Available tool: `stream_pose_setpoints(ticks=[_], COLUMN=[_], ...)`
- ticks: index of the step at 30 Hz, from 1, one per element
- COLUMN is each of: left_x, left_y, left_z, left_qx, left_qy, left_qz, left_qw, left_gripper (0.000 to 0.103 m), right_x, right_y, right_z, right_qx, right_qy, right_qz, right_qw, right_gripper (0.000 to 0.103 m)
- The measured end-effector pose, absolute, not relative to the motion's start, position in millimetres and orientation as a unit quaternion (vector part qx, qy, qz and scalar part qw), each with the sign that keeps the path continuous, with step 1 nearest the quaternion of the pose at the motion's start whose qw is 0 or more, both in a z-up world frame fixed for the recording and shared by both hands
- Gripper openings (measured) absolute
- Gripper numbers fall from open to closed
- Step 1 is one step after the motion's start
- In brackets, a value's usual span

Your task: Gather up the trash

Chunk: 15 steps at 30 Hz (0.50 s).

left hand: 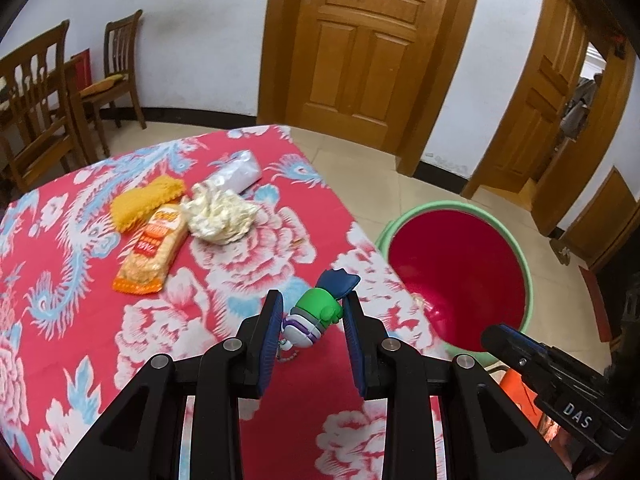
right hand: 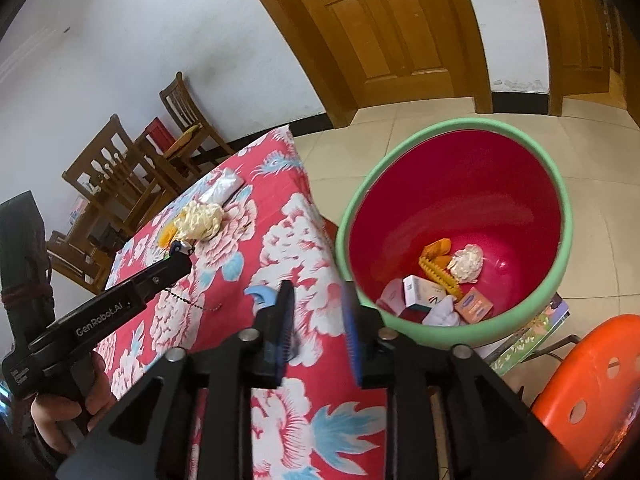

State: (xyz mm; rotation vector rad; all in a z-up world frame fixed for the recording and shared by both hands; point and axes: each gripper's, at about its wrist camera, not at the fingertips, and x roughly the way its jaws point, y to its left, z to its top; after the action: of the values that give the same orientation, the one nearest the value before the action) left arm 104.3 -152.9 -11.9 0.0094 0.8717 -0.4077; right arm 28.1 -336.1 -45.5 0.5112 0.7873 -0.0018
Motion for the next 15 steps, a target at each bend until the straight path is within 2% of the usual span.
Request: stream_pose_setpoints(ticks=[5,15], left_x=[104,105], left_y=[-139,-115], left_z=[-18,-27], left_qx=[-0.004,-0.020], left_qy=[0.426,0.434], left_qz=[-0.183,-0.162], left_qw=[0.886,0.886], left_gripper=[0.031,0.031], right_x=[32,43], right_y=[-321,-291], right_z=[-47,-60], right_qx=[0.235,0.204], right_qy=[0.386,0.414], right_qz=[0.010,0.031], right_qw=[0.892,0.886], right_gripper=[0.034,0.034])
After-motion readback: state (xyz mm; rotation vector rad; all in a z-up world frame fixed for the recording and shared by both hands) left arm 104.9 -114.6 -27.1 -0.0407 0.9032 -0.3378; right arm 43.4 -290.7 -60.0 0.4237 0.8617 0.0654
